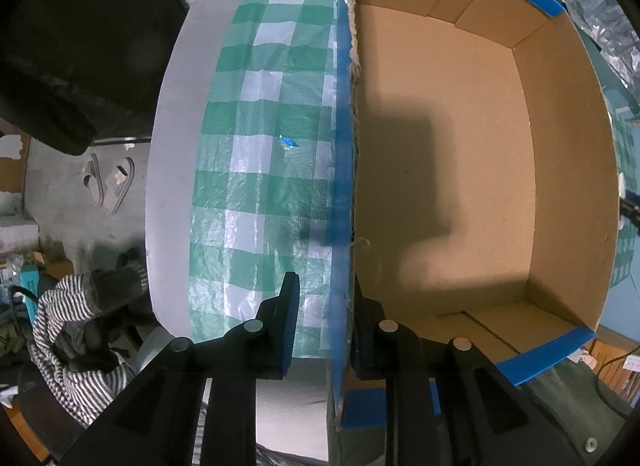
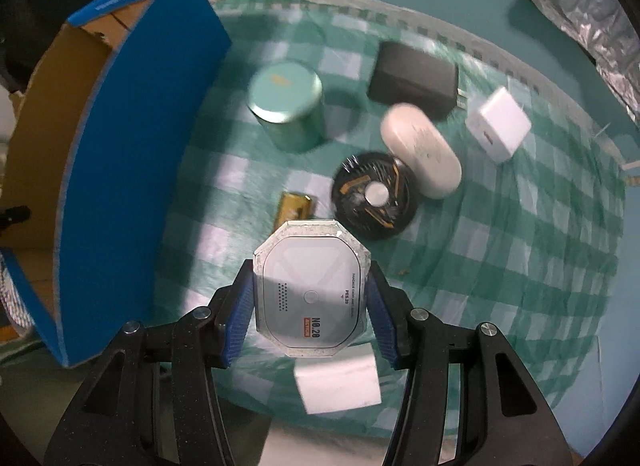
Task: Organize rigid objects
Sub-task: 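Carry the white puck with the right gripper into the box and release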
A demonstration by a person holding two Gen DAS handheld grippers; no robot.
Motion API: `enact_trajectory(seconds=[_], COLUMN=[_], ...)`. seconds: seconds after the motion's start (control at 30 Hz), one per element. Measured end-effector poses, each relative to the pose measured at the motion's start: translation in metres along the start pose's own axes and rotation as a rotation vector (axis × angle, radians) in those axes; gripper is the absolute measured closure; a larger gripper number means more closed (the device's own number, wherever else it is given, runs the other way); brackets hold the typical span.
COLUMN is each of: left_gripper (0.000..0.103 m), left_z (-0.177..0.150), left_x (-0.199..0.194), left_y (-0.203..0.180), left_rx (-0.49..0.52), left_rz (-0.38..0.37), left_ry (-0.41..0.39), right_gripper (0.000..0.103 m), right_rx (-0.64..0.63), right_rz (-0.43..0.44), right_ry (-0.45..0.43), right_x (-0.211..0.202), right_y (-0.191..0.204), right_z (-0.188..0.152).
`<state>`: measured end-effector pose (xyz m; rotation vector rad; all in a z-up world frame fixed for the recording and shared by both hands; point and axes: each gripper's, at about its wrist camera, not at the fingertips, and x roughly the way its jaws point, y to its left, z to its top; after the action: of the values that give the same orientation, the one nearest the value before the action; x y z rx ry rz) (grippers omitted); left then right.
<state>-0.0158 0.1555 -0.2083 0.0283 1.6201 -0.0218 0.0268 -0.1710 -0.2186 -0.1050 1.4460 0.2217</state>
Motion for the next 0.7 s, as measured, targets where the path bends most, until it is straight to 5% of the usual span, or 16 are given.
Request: enact_trajectory(seconds=[0.27,0.7], left_gripper=[0.097,0.098], left_z=[-0.004,-0.008], left_x=[-0.005,-0.006], left_y=[-0.001,0.002], left_rx=[0.019,0.032], left_rz=[-0.015,-0.013], left_ry=[-0.013,-0.026], right_gripper=[0.05,0.05], right_rx=[-0.027,-0.142], right_rz=[-0.006,0.021], right_ry=[-0.04,-0.101], right_x=[-0.044,-0.079], right_y=[0.016,0.057], right_z=[0.013,0.052])
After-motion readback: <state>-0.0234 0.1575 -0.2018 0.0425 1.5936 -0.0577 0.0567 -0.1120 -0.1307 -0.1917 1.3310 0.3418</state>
